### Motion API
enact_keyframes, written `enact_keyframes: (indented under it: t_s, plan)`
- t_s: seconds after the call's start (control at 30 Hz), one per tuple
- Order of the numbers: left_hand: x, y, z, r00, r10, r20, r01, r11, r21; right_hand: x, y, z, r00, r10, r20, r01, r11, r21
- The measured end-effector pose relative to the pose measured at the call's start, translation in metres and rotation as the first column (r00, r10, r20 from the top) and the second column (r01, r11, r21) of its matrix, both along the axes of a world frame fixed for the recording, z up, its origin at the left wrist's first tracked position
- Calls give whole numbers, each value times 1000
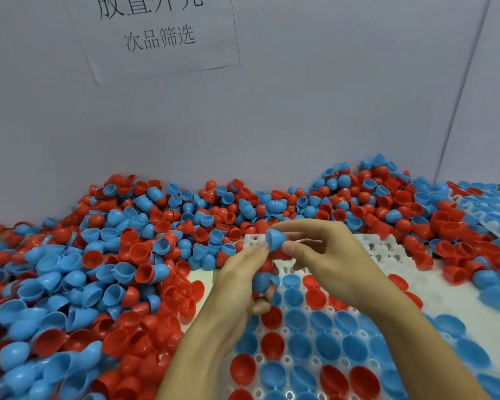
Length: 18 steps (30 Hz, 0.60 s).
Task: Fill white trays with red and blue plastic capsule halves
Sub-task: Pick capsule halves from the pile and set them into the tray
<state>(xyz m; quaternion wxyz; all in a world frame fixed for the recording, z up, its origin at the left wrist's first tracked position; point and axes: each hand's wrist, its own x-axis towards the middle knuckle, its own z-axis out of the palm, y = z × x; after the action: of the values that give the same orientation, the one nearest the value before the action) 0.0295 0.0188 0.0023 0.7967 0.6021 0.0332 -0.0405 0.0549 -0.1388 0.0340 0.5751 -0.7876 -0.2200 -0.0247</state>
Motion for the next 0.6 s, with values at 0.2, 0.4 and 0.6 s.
enact_keyframes:
  t_s: [0.2, 0.4, 0.6]
  plan:
    - [2, -1, -2, 994, 74, 79, -77, 996, 34, 0, -2, -2, 999, 40, -37, -39, 999, 17]
    - [4, 0, -6, 981, 111, 160, -112, 994, -3, -1, -2, -4, 998, 62, -31, -61, 997, 41]
    - [4, 5, -9, 960, 143, 239, -162, 985, 61, 2, -5, -4, 998, 36, -51, -27, 987, 160]
